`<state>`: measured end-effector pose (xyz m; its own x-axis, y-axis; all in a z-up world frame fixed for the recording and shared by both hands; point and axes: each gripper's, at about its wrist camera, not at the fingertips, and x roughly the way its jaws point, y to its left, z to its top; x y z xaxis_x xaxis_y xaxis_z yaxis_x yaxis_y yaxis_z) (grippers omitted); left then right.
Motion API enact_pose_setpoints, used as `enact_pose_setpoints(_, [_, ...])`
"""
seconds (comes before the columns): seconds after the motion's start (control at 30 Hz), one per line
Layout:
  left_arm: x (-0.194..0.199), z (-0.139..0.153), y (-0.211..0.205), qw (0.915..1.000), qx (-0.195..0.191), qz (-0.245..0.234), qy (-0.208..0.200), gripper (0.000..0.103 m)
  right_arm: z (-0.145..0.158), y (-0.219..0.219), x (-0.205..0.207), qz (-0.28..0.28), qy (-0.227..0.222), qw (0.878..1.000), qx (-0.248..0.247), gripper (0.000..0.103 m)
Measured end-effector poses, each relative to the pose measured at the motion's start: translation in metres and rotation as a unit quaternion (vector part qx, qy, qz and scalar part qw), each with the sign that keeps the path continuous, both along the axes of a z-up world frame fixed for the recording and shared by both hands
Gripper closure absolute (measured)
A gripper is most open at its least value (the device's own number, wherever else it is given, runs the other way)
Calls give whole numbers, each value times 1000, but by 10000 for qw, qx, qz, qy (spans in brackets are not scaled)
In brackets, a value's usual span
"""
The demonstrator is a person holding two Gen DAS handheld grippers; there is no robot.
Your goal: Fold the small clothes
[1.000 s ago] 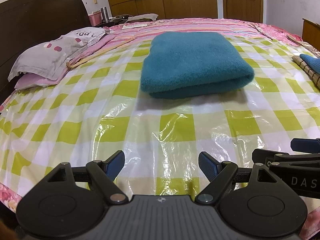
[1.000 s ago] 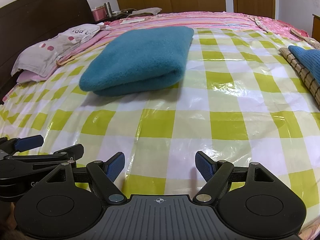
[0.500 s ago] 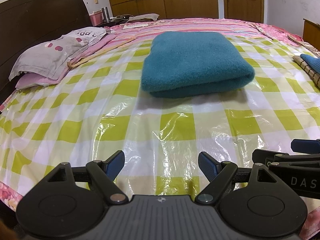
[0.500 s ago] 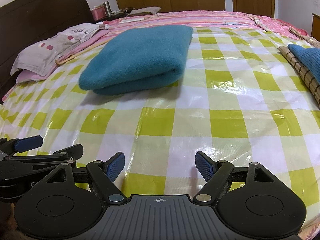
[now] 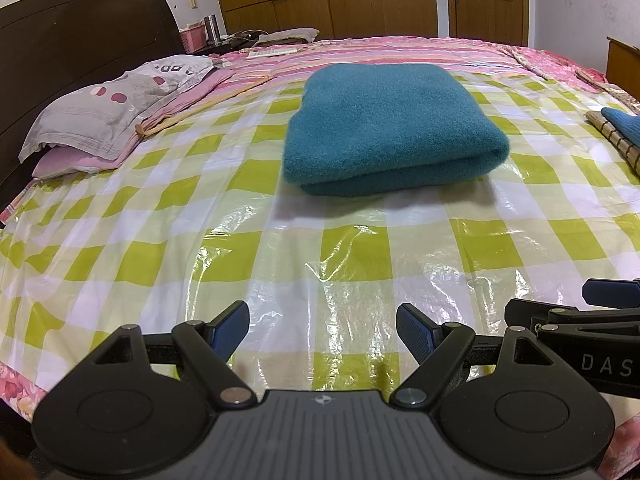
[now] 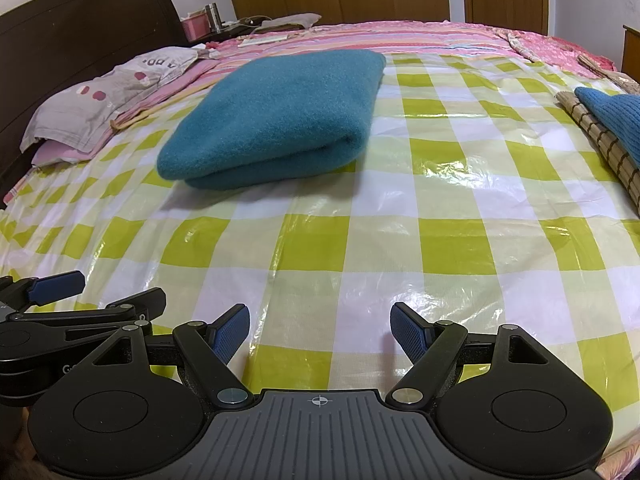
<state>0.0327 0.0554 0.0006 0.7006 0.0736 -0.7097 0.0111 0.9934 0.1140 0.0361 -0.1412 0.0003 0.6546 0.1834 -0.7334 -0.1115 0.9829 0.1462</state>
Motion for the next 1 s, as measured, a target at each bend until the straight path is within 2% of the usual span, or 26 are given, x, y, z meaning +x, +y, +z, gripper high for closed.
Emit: enact_pose_setpoints(1.0, [-1, 0, 2, 10000, -16, 2, 18, 21, -1, 1, -1, -12, 22, 10000, 10, 24])
